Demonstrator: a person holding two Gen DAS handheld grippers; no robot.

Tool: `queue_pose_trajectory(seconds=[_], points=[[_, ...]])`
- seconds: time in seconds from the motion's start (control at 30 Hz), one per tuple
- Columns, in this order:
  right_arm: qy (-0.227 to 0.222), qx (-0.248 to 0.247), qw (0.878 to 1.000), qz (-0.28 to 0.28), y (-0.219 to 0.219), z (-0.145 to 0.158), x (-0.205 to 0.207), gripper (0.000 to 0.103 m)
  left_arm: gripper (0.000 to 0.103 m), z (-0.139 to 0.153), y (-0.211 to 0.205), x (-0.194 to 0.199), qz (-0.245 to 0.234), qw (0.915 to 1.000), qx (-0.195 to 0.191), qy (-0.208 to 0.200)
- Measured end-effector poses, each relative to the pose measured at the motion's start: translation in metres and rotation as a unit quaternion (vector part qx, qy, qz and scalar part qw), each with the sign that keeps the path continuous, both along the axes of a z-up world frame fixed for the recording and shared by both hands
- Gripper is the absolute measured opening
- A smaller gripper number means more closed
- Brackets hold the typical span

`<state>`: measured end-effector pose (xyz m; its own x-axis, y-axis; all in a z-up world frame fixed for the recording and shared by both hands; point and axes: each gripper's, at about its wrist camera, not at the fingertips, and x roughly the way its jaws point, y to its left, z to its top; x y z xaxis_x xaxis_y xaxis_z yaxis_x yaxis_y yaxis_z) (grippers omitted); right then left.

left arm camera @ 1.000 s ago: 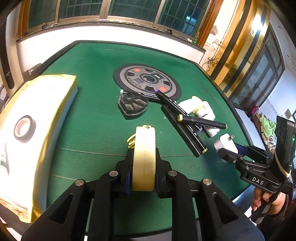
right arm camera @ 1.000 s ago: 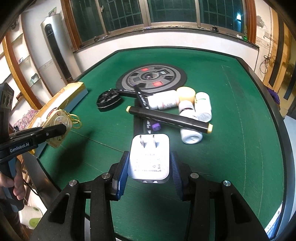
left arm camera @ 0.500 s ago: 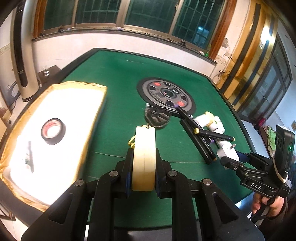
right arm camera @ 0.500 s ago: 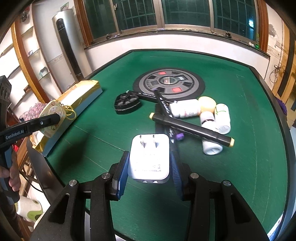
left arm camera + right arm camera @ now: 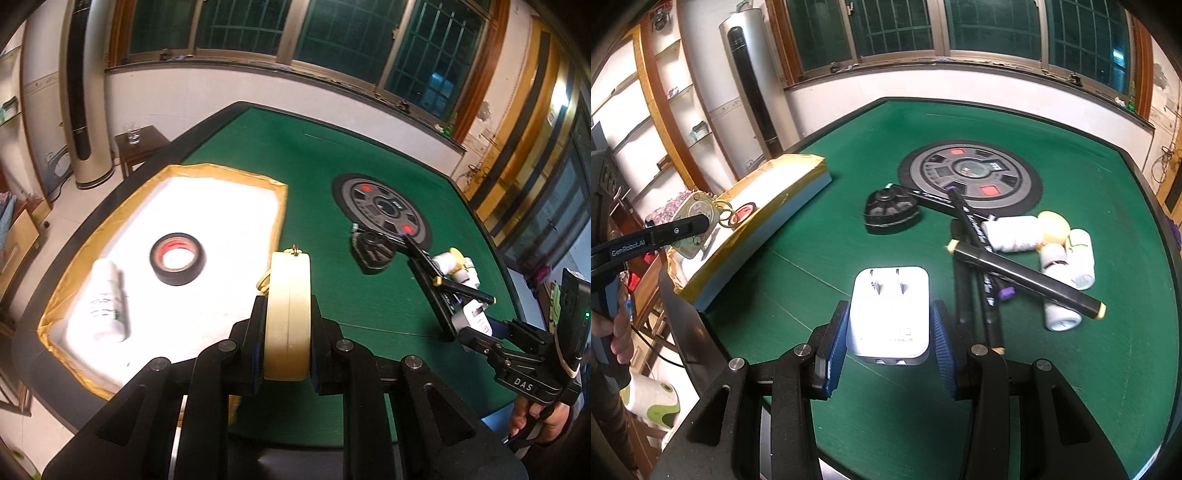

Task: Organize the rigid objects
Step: 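Carry the beige tape roll and white plug adapter over to the tray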

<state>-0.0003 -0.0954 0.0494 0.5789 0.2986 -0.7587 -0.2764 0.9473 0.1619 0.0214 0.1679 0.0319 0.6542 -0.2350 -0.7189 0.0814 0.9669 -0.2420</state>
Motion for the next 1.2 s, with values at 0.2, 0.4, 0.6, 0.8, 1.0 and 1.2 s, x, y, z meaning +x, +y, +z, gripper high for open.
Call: queue_pose_trajectory(seconds=[0.2,0.4,0.6,0.8,1.0,1.2], points=[[-0.004,0.002,1.0,0.019,0.021,0.004,0.004,0.038,0.016,-0.008,0.021,-0.003,0.022,0.9997,-0.002,0.008],[-0.007,0.007,0.999,0.045,0.05,0.006,0.01,0.038,0.016,-0.02,0.036,0.0,0.034,0.9991,-0.005,0.024],[-0.018,0.01,0.997,0.081,0.083,0.016,0.016,0.039,0.017,-0.041,0.048,0.008,0.039,0.9978,-0.015,0.052],[-0.031,0.013,0.99,0.133,0.122,0.028,0.024,0.039,0.017,-0.056,0.063,0.011,0.063,0.9956,-0.009,0.068],[-0.033,0.015,0.981,0.193,0.164,0.028,0.035,0.039,0.017,-0.064,0.083,0.018,0.085,0.9931,-0.005,0.081],[-0.011,0.016,0.974,0.225,0.198,0.016,0.053,0.039,0.017,-0.068,0.094,0.026,0.091,0.9922,0.0,0.085]])
